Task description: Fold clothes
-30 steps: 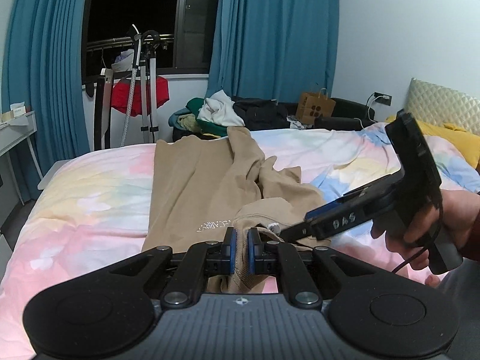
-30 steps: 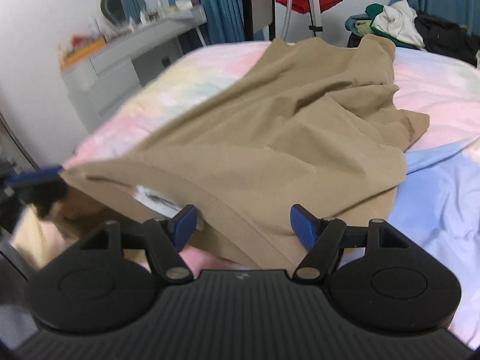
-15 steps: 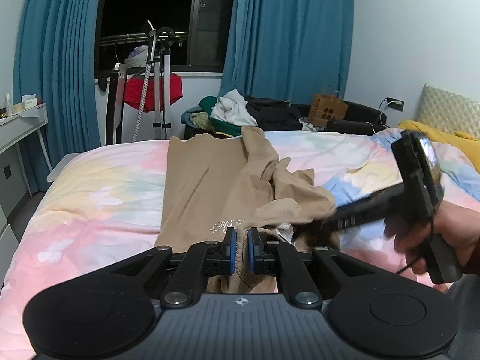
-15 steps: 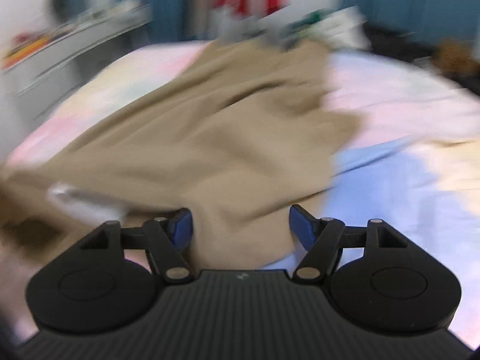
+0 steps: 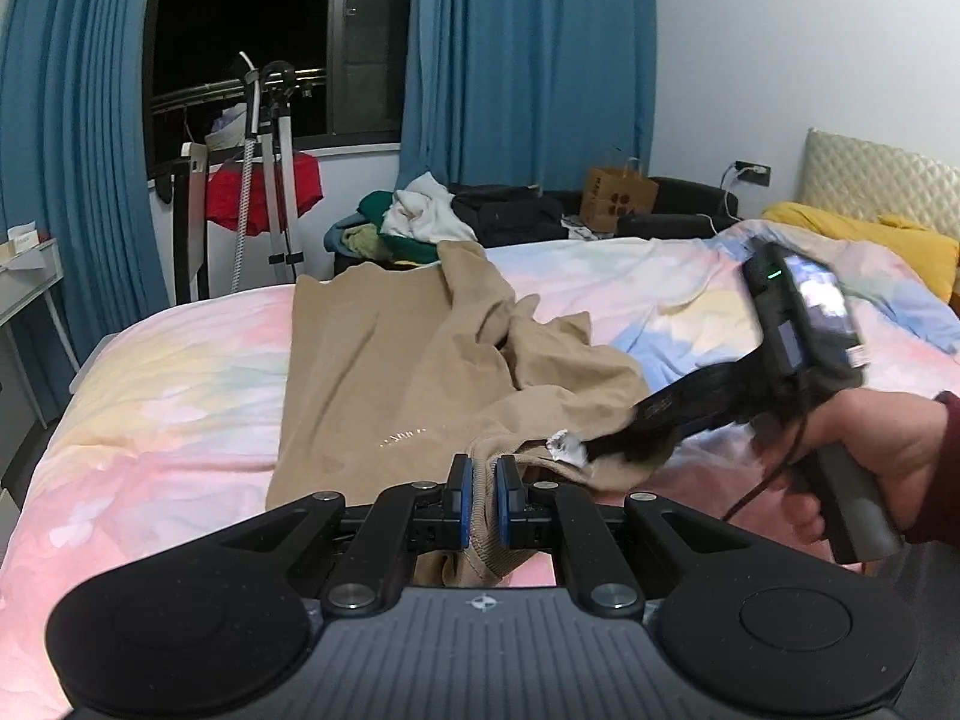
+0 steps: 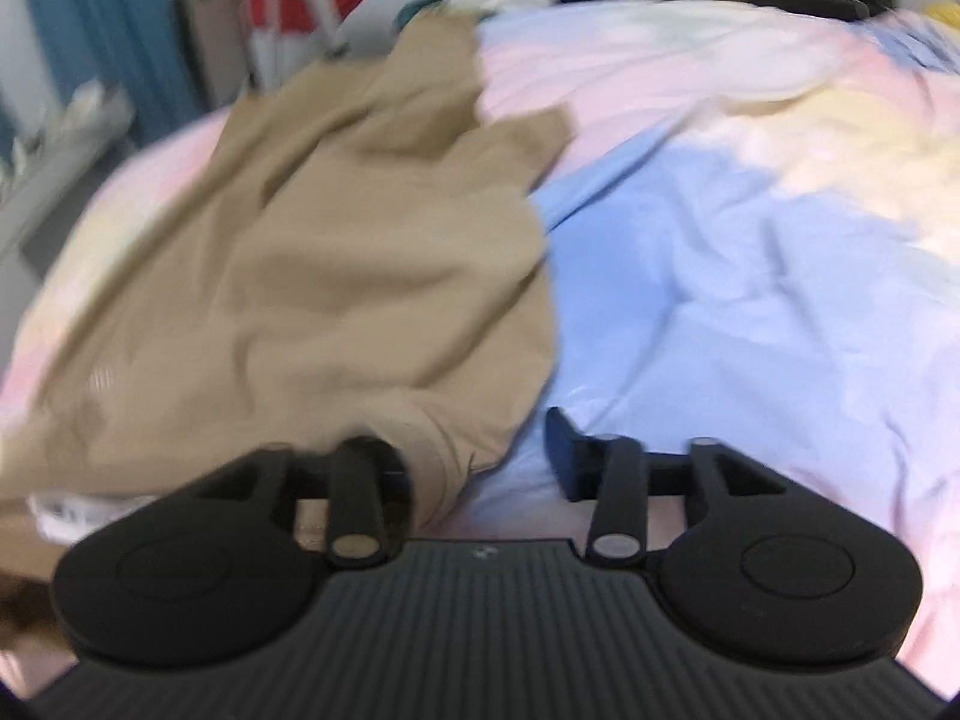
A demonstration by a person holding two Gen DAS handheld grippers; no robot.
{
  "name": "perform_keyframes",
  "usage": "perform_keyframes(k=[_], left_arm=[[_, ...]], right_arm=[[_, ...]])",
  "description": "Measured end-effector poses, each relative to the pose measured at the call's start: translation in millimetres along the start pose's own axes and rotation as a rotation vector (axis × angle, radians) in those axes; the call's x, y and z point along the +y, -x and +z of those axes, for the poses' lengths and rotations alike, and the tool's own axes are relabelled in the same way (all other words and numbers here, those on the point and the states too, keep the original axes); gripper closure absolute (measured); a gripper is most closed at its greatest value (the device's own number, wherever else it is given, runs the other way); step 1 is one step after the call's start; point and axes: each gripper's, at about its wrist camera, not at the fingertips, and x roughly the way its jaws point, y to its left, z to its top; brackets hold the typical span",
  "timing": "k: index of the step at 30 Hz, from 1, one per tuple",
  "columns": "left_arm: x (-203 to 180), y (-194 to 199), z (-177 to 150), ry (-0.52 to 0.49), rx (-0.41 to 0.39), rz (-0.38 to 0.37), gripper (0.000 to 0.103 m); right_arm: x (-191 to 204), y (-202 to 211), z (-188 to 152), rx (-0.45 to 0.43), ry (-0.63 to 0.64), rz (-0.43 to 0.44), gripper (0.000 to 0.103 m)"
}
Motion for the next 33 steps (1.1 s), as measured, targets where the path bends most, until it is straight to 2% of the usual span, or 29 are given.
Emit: perform_keyframes(k=[2,6,7,8,9,10,11,16,18,20,22,24,27,31,33], left_arm=[[-1.2,-1.1,-0.7,-0.007,0.001,-0.023,0.094],[-6.8,-5.1,-2.7,-0.05,0.013,-0.057,0.092],[-8.0,-5.5,-2.9,-0.057,0.011,-0.061,0.09],[-9.6,-4.8,-2.9,-0.061,0.004,-0.065,0.082],[-10.3,-4.3,-2.1,-0.059,0.001,-0.072,0.076],[-10.4,-4.1,-0.7,-0.051,0.003,-0.082,0.062],[-10.2,-4.4,0.6,-0.041,0.0,-0.089,0.058],[-16.1,-29.5,10.8,0.02,0.035,-0.067,0.057],[-23.5,-42.7,15.3,0.046,0.05,-0.063,0.052],[-31.3,-58.2,19.3,0.078,0.045,-0.045,0.041],[-40.9,-73.6,22.4,0.096,0.041,-0.025,0.041],[-48.8,-87.1,23.1,0.099,0.038,0.038,0.041],[-53.3,-106.9,20.0,0.132,0.058,0.221,0.041],[-48.9,-107.7,-1.0,0.127,0.096,0.456,0.04],[-41.9,-100.0,-10.7,0.16,0.138,0.489,0.04]], right_arm=[[-3.7,11.6,3.6,-0.051,-0.022,0.02,0.091],[-11.0,34.9,10.9,-0.154,-0.066,0.06,0.094],[-12.8,40.7,12.7,-0.18,-0.077,0.07,0.094],[-14.5,44.8,13.9,-0.197,-0.088,0.087,0.094],[-15.9,45.2,13.6,-0.192,-0.098,0.118,0.094],[-16.4,45.8,14.0,-0.187,-0.103,0.141,0.094],[-14.5,45.3,15.4,-0.186,-0.099,0.155,0.094],[-13.4,56.5,21.1,-0.209,-0.105,0.243,0.094],[-13.1,60.9,22.7,-0.225,-0.103,0.261,0.094],[-12.6,64.1,24.0,-0.235,-0.1,0.274,0.094],[-15.6,64.9,25.0,-0.238,-0.111,0.291,0.094],[-17.0,66.5,24.7,-0.251,-0.113,0.302,0.094],[-18.9,69.7,23.8,-0.285,-0.107,0.295,0.094],[-20.6,62.2,23.6,-0.326,-0.104,0.218,0.094],[-24.6,56.1,24.8,-0.328,-0.134,0.183,0.094]])
